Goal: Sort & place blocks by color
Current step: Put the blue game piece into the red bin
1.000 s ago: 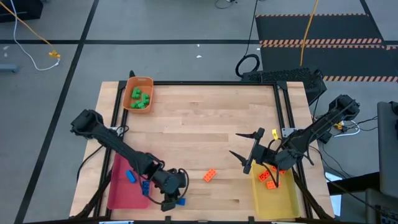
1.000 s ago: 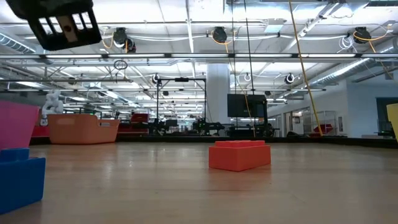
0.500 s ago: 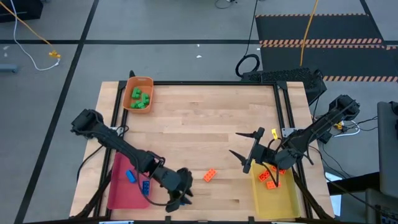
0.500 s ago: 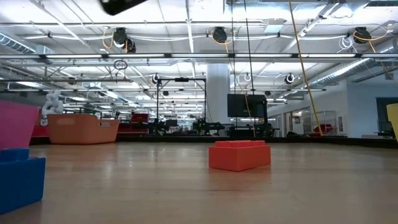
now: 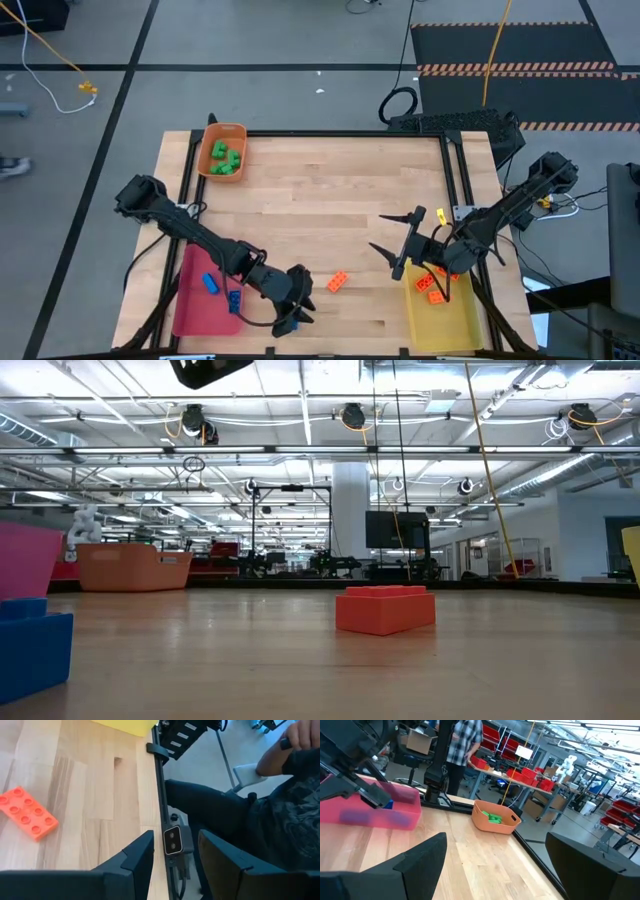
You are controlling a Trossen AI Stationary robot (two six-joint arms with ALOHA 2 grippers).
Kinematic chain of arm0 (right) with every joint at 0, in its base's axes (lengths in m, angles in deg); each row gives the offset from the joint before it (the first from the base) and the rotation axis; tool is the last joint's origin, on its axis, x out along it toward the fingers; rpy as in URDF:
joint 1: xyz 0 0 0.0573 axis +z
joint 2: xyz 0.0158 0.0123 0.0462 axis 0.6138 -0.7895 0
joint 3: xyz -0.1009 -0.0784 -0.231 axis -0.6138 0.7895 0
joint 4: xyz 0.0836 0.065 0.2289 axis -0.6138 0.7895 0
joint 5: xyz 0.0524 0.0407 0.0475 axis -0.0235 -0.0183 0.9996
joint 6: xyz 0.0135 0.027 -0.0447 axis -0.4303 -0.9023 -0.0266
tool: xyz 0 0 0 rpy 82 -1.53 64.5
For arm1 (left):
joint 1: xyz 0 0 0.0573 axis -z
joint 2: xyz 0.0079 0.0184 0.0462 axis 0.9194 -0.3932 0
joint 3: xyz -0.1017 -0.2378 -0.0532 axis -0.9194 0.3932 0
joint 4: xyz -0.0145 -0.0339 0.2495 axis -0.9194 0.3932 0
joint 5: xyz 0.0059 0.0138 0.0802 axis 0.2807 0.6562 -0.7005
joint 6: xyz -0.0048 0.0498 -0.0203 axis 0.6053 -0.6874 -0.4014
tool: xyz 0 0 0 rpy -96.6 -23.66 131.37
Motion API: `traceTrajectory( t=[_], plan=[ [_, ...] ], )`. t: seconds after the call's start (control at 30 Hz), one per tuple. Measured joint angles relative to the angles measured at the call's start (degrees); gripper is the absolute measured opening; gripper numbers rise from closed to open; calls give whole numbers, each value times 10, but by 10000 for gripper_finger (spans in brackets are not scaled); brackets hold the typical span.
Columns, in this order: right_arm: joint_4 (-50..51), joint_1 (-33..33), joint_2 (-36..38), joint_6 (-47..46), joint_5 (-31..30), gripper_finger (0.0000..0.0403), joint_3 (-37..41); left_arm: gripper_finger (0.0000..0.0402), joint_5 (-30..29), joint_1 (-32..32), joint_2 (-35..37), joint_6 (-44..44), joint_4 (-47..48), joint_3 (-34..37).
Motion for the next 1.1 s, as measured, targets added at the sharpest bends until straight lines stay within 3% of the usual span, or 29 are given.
traceTrajectory(
  t=[0.33, 0.87, 1.0, 1.1],
  plan=[
    [0, 0, 0, 1, 0, 336, 0, 156, -4, 16, 0, 28, 42, 0],
    [0, 0, 0, 0, 0, 336, 0, 156, -70, 55, 0, 58, 171, 0],
    [1, 0, 0, 0, -1, 336, 0, 141, -59, 58, -20, 54, 227, 0],
    [5, 0, 0, 0, -1, 336, 0, 121, -9, 61, -49, 39, 225, 0]
  ],
)
